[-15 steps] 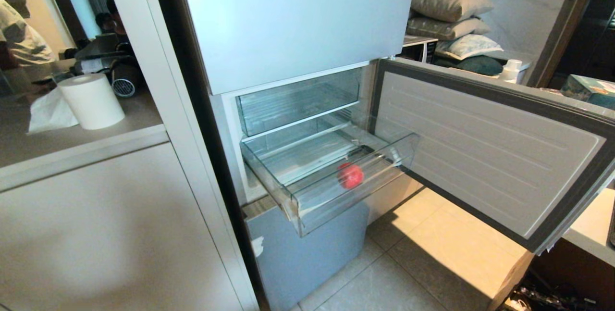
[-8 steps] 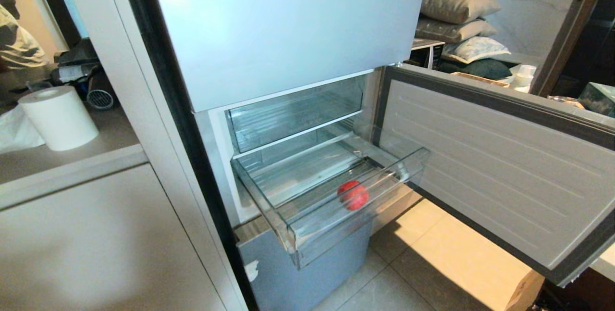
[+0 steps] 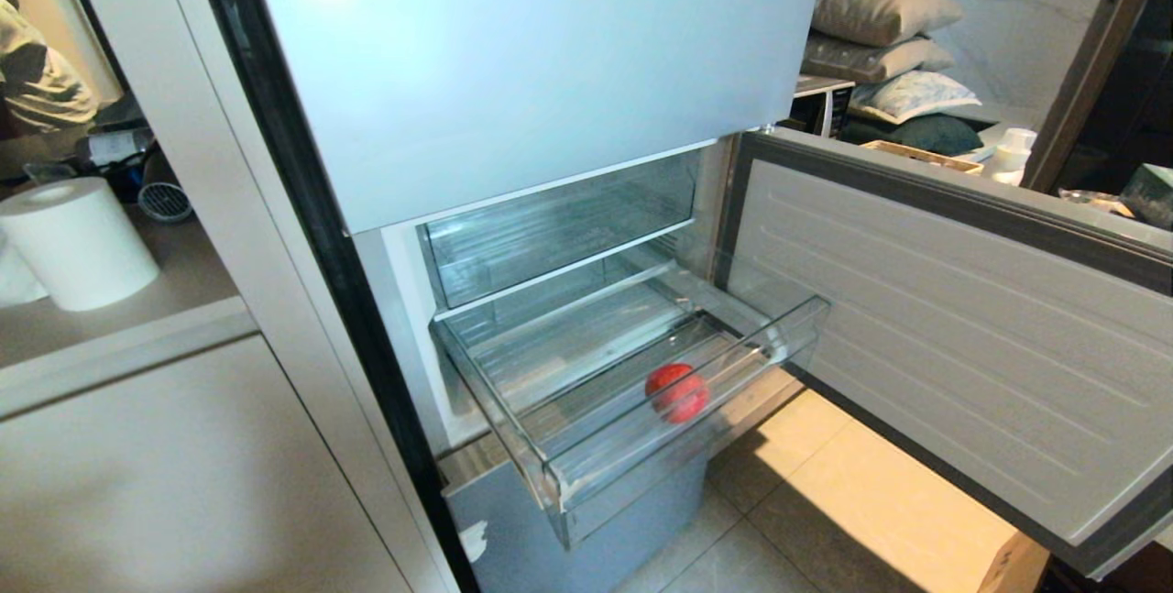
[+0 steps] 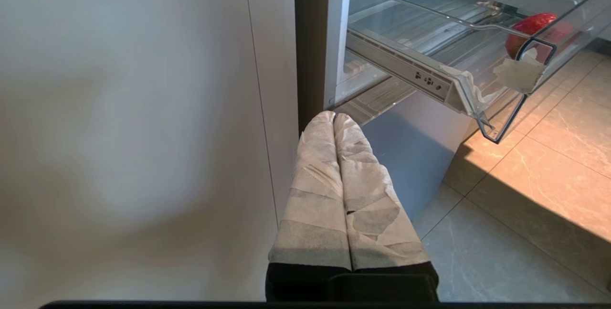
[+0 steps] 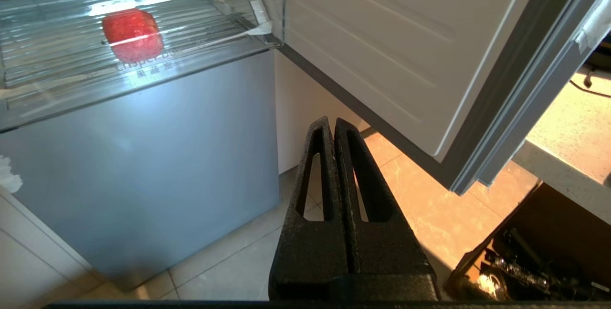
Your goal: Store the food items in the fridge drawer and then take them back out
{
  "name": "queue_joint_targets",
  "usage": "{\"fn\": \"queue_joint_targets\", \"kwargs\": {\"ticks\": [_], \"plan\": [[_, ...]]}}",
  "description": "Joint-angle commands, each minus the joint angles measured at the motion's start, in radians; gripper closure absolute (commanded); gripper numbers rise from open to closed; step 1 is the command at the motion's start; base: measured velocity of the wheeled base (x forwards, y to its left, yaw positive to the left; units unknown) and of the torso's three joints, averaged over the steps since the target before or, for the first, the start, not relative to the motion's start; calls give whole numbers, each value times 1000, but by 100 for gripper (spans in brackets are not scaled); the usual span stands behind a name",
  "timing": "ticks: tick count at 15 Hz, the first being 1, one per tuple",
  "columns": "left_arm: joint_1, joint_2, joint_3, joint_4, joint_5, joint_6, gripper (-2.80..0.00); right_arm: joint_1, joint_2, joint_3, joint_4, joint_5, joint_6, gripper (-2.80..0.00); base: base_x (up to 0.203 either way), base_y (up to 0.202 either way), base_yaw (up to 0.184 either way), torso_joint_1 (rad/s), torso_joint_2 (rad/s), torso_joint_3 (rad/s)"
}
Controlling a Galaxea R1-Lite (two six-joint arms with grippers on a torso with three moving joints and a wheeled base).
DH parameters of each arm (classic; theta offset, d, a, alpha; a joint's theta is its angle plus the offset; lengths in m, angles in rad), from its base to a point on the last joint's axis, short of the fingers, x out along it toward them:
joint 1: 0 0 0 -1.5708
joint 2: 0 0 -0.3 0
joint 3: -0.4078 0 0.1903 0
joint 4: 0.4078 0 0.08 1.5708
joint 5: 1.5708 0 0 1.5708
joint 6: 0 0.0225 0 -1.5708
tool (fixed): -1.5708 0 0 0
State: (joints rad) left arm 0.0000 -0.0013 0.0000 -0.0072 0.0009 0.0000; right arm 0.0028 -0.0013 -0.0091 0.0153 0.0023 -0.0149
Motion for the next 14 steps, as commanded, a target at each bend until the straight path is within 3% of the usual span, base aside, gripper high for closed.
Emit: {"fn": "queue_joint_targets", "kwargs": {"ticks": [1, 3, 5, 10, 14], "plan": [[0, 1, 2, 0, 1, 0, 0, 0, 24, -59, 16, 0, 4, 0, 0, 0, 0, 0, 0, 0], [0, 1, 2, 0, 1, 0, 0, 1, 144, -157, 66, 10, 25, 0, 0, 0, 0, 0, 0, 0], [0, 1, 2, 0, 1, 0, 0, 2, 386, -273, 94, 49, 64, 0, 0, 0, 0, 0, 0, 0], [0, 1, 2, 0, 1, 0, 0, 8, 981, -612, 122, 213, 120, 0, 0, 0, 0, 0, 0, 0], [0, 1, 2, 0, 1, 0, 0, 85, 1384, -873, 130, 284, 141, 0, 0, 0, 0, 0, 0, 0]]}}
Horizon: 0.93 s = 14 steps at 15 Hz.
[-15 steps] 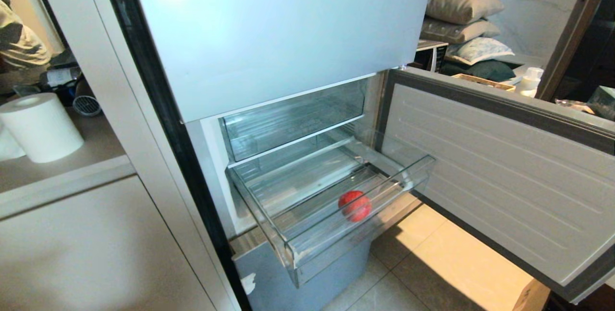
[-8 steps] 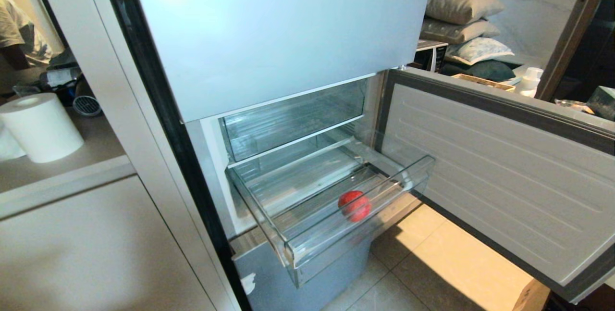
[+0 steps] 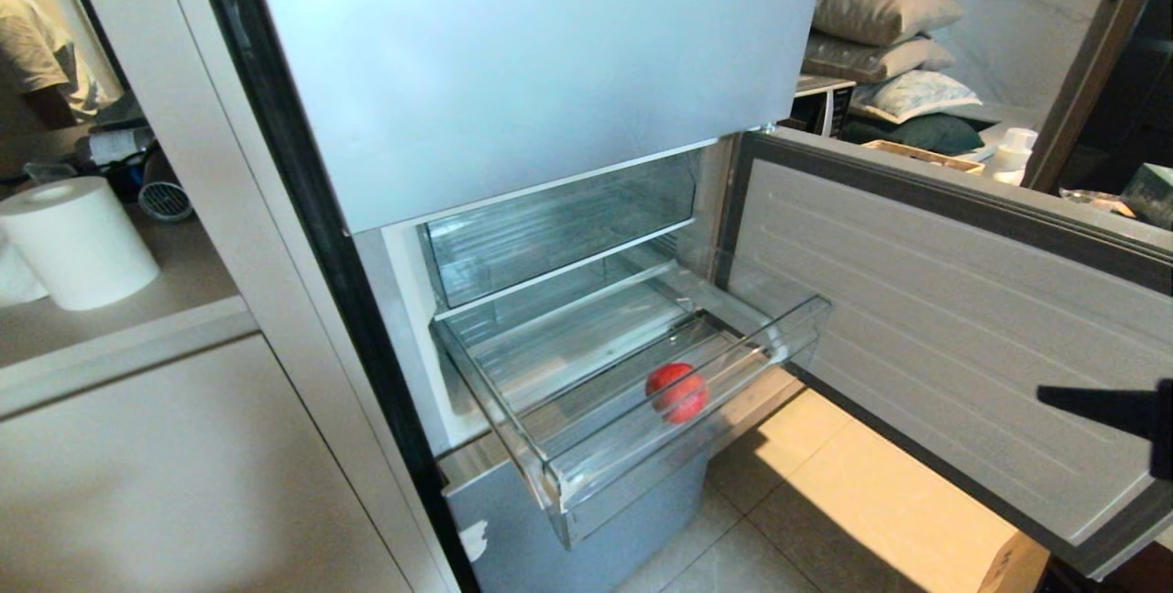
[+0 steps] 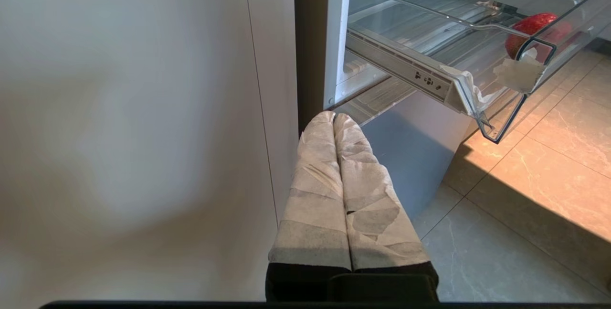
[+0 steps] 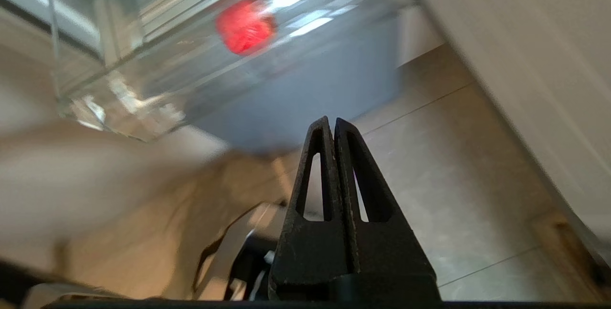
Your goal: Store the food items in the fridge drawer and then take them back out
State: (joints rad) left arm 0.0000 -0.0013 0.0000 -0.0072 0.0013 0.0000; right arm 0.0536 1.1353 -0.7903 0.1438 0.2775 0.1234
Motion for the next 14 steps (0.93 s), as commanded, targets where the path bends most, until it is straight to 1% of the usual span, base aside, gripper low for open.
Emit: {"fn": "queue_joint_targets", "kwargs": {"ticks": [1, 3, 6, 8, 11, 14], "plan": [[0, 1, 2, 0, 0, 0, 0, 75, 326, -155, 4, 12, 6, 0, 0, 0, 0, 0, 0, 0], [0, 1, 2, 0, 0, 0, 0, 147, 452, -247, 6, -17, 9, 0, 0, 0, 0, 0, 0, 0], [0, 1, 2, 0, 0, 0, 0, 249, 620, -392, 6, -112, 11, 0, 0, 0, 0, 0, 0, 0], [0, 1, 2, 0, 0, 0, 0, 281, 703, -497, 6, -157, 6, 0, 0, 0, 0, 0, 0, 0], [0, 1, 2, 0, 0, 0, 0, 310, 795, -614, 9, -171, -8, 0, 0, 0, 0, 0, 0, 0], [0, 1, 2, 0, 0, 0, 0, 348, 849, -683, 34, -183, -23, 0, 0, 0, 0, 0, 0, 0]]}}
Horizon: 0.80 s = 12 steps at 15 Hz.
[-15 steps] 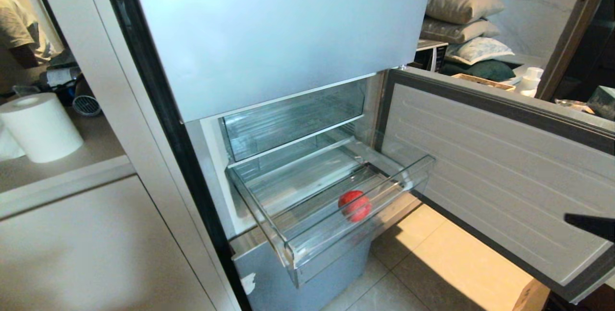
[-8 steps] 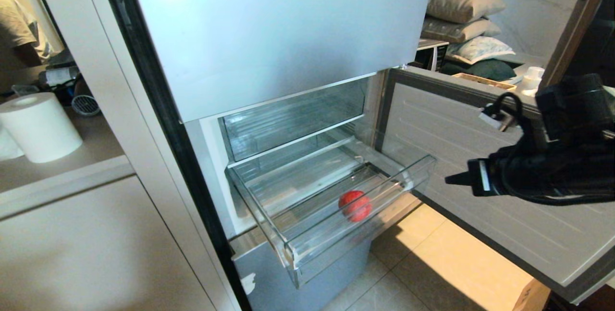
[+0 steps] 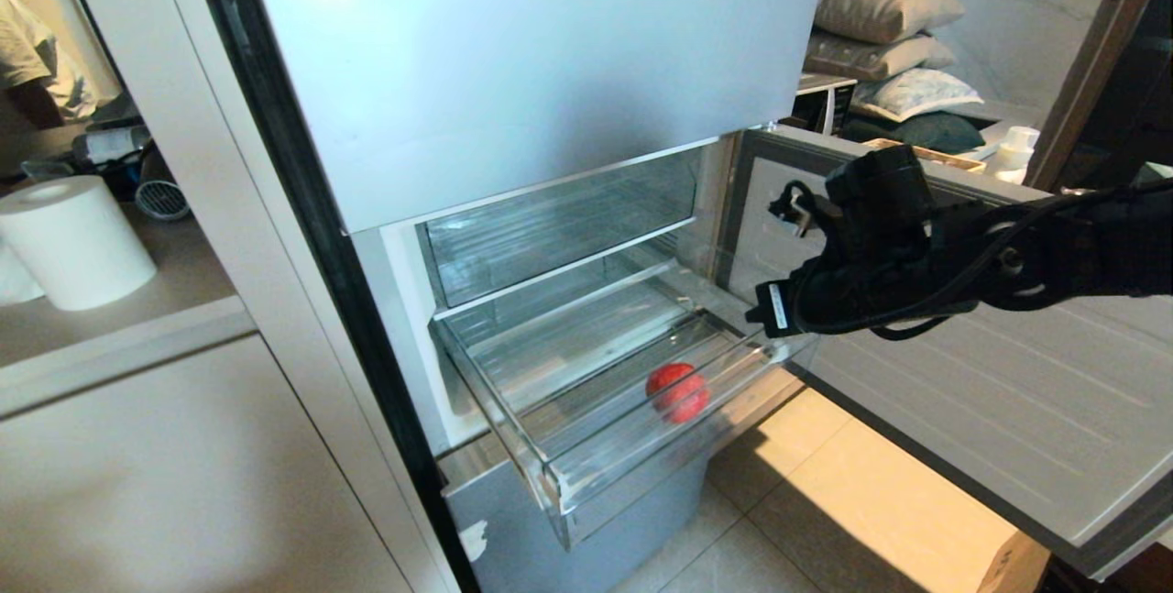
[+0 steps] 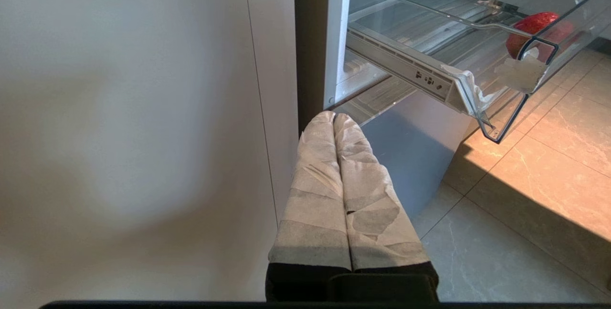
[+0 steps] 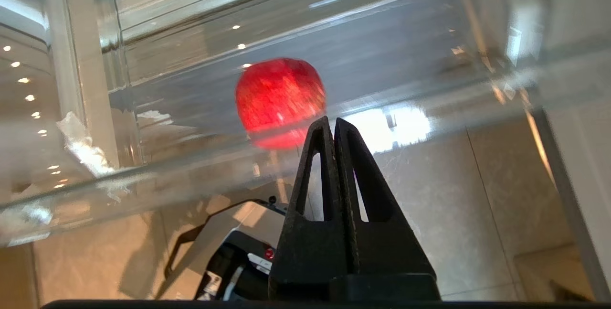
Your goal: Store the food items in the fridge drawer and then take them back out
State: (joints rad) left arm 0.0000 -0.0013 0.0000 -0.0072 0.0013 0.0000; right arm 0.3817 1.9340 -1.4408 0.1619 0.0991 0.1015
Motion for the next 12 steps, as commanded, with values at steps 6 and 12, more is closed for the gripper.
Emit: {"fn": "queue_joint_targets", "kwargs": {"ticks": [6, 12], "plan": [[0, 1, 2, 0, 0, 0, 0, 44, -279, 70, 121, -24, 6, 0, 0, 0, 0, 0, 0, 0], [0, 1, 2, 0, 0, 0, 0, 86, -899, 478, 149, -250, 24, 0, 0, 0, 0, 0, 0, 0]]}}
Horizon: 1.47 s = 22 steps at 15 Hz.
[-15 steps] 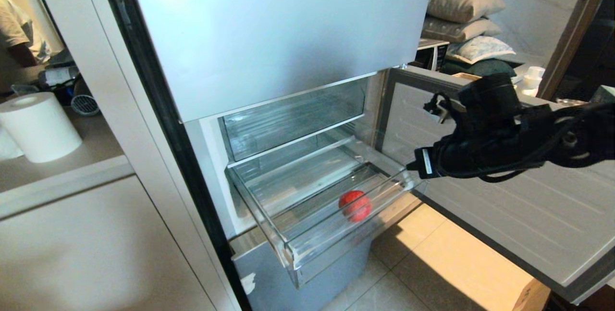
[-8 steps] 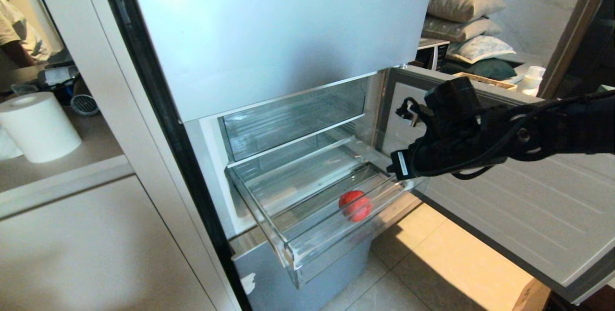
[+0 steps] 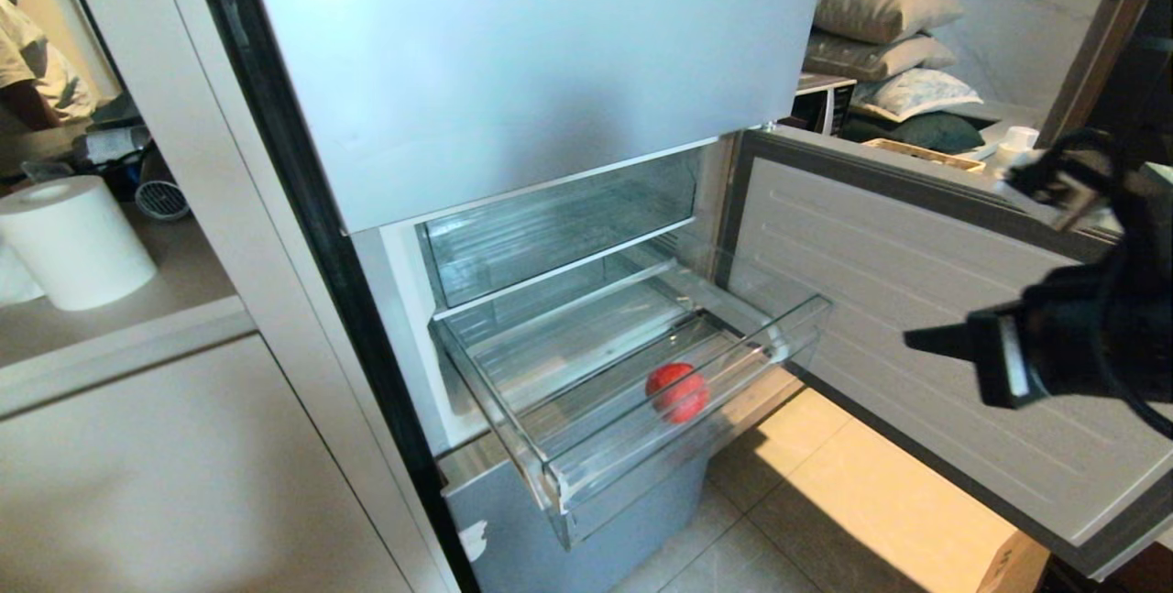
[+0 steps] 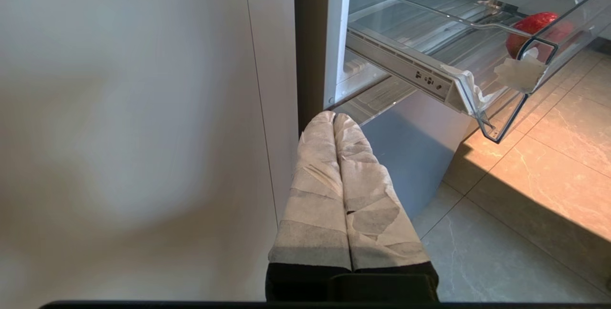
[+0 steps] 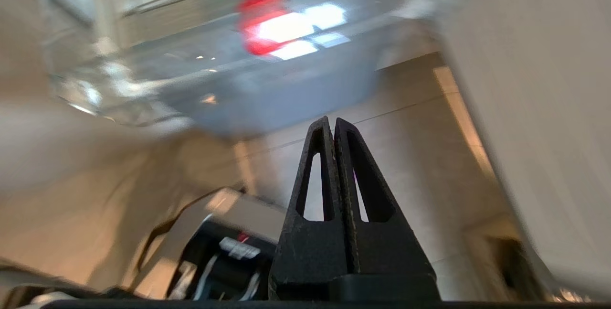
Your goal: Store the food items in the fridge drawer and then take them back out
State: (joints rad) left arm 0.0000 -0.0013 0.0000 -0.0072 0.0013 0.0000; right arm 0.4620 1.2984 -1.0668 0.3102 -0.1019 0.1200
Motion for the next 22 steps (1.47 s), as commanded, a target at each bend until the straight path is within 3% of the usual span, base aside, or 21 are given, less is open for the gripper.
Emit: {"fn": "queue_joint_targets", "kwargs": {"ticks": [1, 3, 5, 7, 9, 11, 13, 17, 19, 22], "plan": [[0, 1, 2, 0, 0, 0, 0, 6, -367, 177, -1, -109, 17, 0, 0, 0, 0, 0, 0, 0], [0, 1, 2, 0, 0, 0, 0, -26, -550, 301, -3, -229, 36, 0, 0, 0, 0, 0, 0, 0], [0, 1, 2, 0, 0, 0, 0, -191, -650, 382, -5, -288, 46, 0, 0, 0, 0, 0, 0, 0], [0, 1, 2, 0, 0, 0, 0, -307, -722, 534, -50, -296, 38, 0, 0, 0, 0, 0, 0, 0], [0, 1, 2, 0, 0, 0, 0, -390, -776, 687, -190, -226, -24, 0, 0, 0, 0, 0, 0, 0], [0, 1, 2, 0, 0, 0, 0, -443, -848, 933, -389, -78, -117, 0, 0, 0, 0, 0, 0, 0], [0, 1, 2, 0, 0, 0, 0, -472, -1000, 1064, -443, 23, -166, 0, 0, 0, 0, 0, 0, 0], [0, 1, 2, 0, 0, 0, 0, -469, -1285, 1067, -352, 86, -226, 0, 0, 0, 0, 0, 0, 0], [0, 1, 2, 0, 0, 0, 0, -465, -1299, 1067, -306, 98, -173, 0, 0, 0, 0, 0, 0, 0], [0, 1, 2, 0, 0, 0, 0, -465, -1298, 1067, -306, 97, -163, 0, 0, 0, 0, 0, 0, 0]]}}
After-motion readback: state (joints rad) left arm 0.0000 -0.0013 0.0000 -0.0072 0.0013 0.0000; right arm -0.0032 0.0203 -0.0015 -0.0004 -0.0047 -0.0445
